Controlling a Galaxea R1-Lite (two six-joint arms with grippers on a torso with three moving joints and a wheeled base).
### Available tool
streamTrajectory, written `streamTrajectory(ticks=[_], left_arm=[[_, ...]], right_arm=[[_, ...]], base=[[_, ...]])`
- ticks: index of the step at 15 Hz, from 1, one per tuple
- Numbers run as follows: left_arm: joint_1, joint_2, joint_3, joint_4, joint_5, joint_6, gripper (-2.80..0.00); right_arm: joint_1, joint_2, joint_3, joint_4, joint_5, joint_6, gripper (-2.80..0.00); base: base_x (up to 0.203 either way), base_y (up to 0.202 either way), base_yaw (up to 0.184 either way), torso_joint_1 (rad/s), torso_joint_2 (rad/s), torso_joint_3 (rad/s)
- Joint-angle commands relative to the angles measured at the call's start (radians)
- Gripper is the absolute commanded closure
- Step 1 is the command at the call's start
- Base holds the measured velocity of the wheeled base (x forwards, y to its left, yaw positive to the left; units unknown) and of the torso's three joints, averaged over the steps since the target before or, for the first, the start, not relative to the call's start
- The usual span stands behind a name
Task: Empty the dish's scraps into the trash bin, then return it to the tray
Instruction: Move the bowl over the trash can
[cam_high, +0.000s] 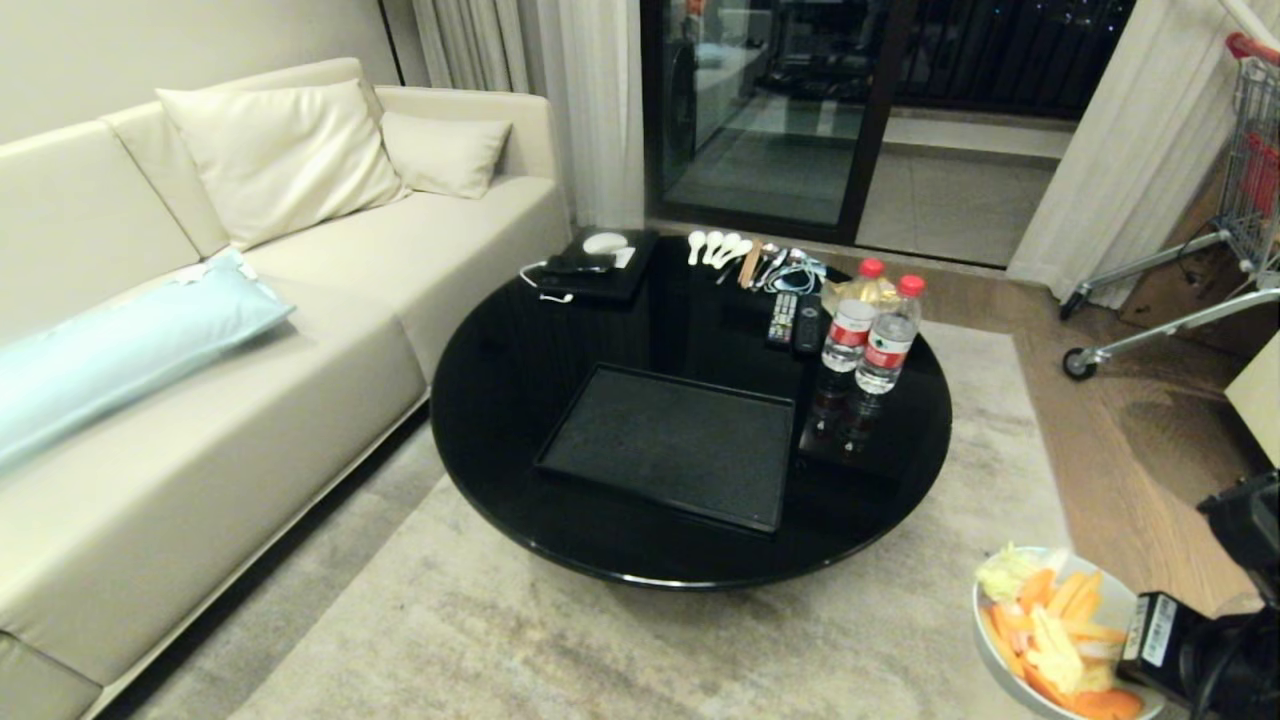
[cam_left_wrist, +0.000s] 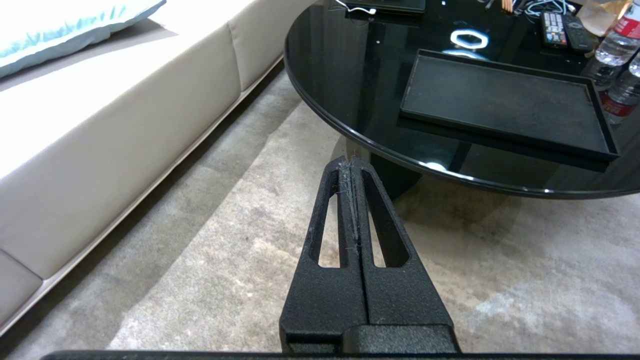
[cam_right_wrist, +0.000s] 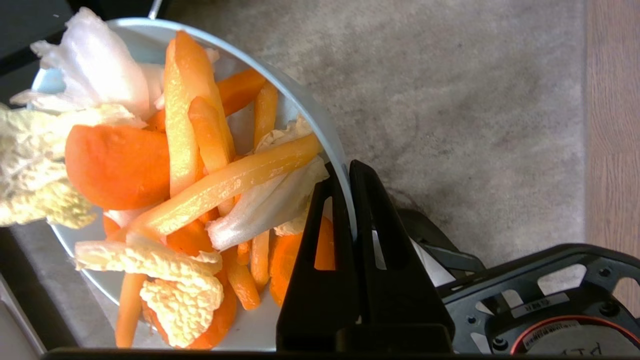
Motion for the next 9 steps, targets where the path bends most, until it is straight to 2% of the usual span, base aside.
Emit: streamTrajectory(ticks=[1, 6, 9], left_arm=[[0.001, 0.0, 0.0, 0.0, 0.0, 0.0, 0.0], [0.001, 0.0, 0.0, 0.0, 0.0, 0.0, 0.0], [0.001, 0.0, 0.0, 0.0, 0.0, 0.0, 0.0]], right_arm=[[0.001, 0.0, 0.011, 0.001, -0.002, 0.006, 0.0], [0.0, 0.005, 0.01, -0.001, 0.026, 0.056, 0.0], [0.0, 0.007, 0.004, -0.004, 0.026, 0.055, 0.0]], base=[[0.0, 0.0, 0.0, 0.0, 0.0, 0.0], [0.0, 0.0, 0.0, 0.0, 0.0, 0.0], [0.003, 0.005, -0.122, -0.001, 0.0, 0.003]])
